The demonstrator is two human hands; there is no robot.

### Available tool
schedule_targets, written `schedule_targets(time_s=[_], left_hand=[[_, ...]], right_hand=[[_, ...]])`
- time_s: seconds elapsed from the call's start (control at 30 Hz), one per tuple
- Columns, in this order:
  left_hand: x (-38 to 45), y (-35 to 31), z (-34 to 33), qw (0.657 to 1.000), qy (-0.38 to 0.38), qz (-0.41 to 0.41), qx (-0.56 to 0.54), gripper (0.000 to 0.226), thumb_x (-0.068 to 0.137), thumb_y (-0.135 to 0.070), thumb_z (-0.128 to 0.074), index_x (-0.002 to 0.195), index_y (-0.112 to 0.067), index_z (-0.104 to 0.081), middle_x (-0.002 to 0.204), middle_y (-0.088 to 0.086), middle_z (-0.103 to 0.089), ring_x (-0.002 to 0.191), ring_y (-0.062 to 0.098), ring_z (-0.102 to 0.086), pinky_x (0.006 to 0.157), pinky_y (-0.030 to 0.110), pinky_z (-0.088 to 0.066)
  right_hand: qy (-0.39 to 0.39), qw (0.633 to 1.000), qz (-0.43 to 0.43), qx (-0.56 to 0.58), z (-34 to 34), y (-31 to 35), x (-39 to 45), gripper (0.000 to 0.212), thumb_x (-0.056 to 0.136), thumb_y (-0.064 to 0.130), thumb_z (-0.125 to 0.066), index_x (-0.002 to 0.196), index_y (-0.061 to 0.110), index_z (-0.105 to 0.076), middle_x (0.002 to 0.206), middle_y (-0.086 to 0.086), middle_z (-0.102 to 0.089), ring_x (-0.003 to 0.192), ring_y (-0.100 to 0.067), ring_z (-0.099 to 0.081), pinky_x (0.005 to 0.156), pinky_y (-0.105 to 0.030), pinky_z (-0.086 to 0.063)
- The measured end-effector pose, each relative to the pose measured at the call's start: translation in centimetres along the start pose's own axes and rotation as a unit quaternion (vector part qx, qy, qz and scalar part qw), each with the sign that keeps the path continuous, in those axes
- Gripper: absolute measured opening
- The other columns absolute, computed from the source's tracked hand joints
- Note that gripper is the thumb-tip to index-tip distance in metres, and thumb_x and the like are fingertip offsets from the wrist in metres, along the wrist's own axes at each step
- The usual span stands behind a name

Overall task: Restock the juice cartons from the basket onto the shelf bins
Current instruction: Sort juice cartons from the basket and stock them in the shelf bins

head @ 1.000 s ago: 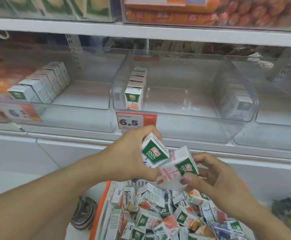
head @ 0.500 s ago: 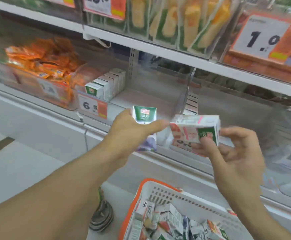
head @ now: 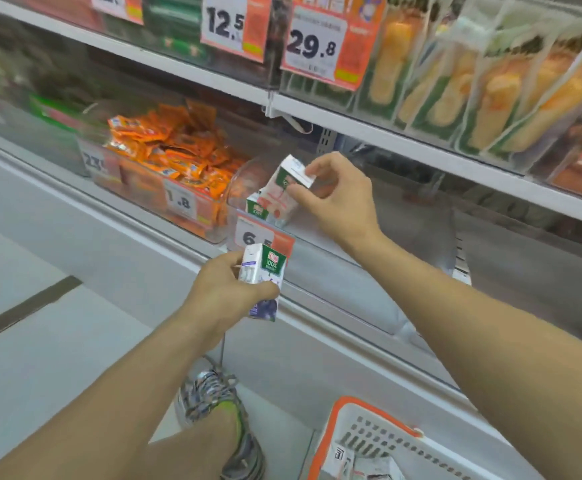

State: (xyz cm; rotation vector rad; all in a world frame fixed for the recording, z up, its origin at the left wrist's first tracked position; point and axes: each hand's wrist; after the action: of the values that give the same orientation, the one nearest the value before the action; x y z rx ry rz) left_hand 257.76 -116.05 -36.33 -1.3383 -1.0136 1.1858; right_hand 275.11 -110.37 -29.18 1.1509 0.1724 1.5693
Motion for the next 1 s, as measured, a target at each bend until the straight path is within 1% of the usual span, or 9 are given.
schedule_targets(time_s=[0.07,0.17,0.23,0.53,0.6,0.7,0.8,0.93,1.0], left_hand=[[0.0,-0.1,0.3,1.0,0.003,-0.004,-0.009,0.028,0.074,0.011,-0.073,0.095,-0.007,-0.069,0.079,0.02,-0.073,0.062,0.036,-0.069,0.062,0.044,-0.062],[0.1,0.0,0.5,1.0,0.02,-0.006,-0.005,0.027,0.076,0.014,-0.072,0.094,-0.006,-0.065,0.076,0.019,-0.073,0.062,0.04,-0.07,0.057,0.039,-0.061],[0.3,0.1,0.7,1.0,0.022,-0.005,0.0,0.028,0.076,0.014,-0.072,0.094,-0.006,-0.064,0.076,0.017,-0.073,0.06,0.036,-0.07,0.054,0.035,-0.061],[0.5,0.5,0.8,0.999,0.031,-0.003,-0.004,0.03,0.075,0.014,-0.072,0.091,-0.01,-0.064,0.076,0.013,-0.073,0.058,0.028,-0.07,0.049,0.029,-0.057],[0.6,0.4,0.7,1.0,0.025,-0.007,-0.012,0.03,0.076,0.014,-0.072,0.09,-0.011,-0.064,0.075,0.013,-0.073,0.056,0.027,-0.069,0.05,0.029,-0.057],[0.8,0.2,0.5,0.999,0.025,-0.015,-0.022,0.031,0.076,0.014,-0.071,0.094,-0.01,-0.064,0.079,0.017,-0.073,0.061,0.037,-0.07,0.056,0.039,-0.061],[0.6,0.2,0.0,0.999,0.04,-0.019,-0.015,0.034,0.075,0.013,-0.073,0.102,-0.007,-0.065,0.088,0.02,-0.073,0.068,0.044,-0.071,0.061,0.045,-0.062],[-0.3,-0.7,-1.2,0.996,0.079,-0.04,0.011,0.035,0.076,0.008,-0.077,0.102,-0.013,-0.066,0.095,0.014,-0.073,0.068,0.027,-0.073,0.058,0.034,-0.061],[-0.8,-1.3,-2.5,0.992,0.107,-0.059,0.034,0.034,0.077,0.007,-0.076,0.104,-0.011,-0.066,0.093,0.014,-0.073,0.068,0.032,-0.072,0.056,0.037,-0.061]], right_hand=[[0.024,0.999,-0.007,-0.022,-2.0,-0.1,1.1,0.029,0.075,0.03,-0.085,0.09,0.02,-0.063,0.084,0.01,-0.067,0.065,0.003,-0.058,0.061,-0.012,-0.045],[0.031,0.999,-0.028,-0.022,-4.0,-0.2,2.3,0.03,0.072,0.038,-0.085,0.083,0.03,-0.058,0.084,0.009,-0.068,0.079,-0.013,-0.066,0.07,-0.037,-0.056],[0.04,0.998,-0.03,-0.04,-4.6,0.2,2.7,0.032,0.071,0.042,-0.086,0.08,0.033,-0.056,0.084,0.01,-0.068,0.085,-0.017,-0.066,0.073,-0.044,-0.057],[0.109,0.988,-0.055,-0.099,-4.9,-0.5,1.7,0.032,0.071,0.038,-0.087,0.086,0.018,-0.067,0.088,0.005,-0.07,0.08,-0.011,-0.066,0.068,-0.03,-0.055],[0.15,0.979,-0.061,-0.121,-5.3,-0.8,1.6,0.023,0.082,0.037,-0.077,0.085,0.014,-0.073,0.088,0.002,-0.073,0.083,-0.012,-0.068,0.074,-0.032,-0.056],[0.213,0.961,-0.084,-0.153,-4.8,-0.3,1.4,0.039,0.098,0.038,-0.056,0.086,0.008,-0.076,0.085,-0.011,-0.075,0.085,-0.024,-0.07,0.077,-0.039,-0.056],[0.2,0.964,-0.057,-0.163,-2.6,0.2,0.5,0.041,0.1,0.036,-0.051,0.092,0.003,-0.074,0.089,-0.013,-0.074,0.087,-0.026,-0.068,0.081,-0.042,-0.055],[0.181,0.983,-0.034,-0.014,3.0,1.0,-2.8,0.005,0.092,0.021,-0.068,0.094,0.021,-0.072,0.091,0.006,-0.073,0.081,-0.01,-0.068,0.083,-0.034,-0.057],[0.208,0.975,-0.055,0.056,6.3,0.8,-5.1,0.009,0.088,0.018,-0.073,0.096,0.021,-0.071,0.091,0.005,-0.073,0.079,-0.007,-0.066,0.082,-0.032,-0.057]])
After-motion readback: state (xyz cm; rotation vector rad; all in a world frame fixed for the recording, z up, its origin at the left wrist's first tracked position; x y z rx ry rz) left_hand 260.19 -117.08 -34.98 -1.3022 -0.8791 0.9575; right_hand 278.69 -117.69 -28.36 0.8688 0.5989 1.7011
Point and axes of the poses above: each hand's wrist, its own x-axis towards the middle knuckle, its own z-axis out of the back of the hand, y = z × x
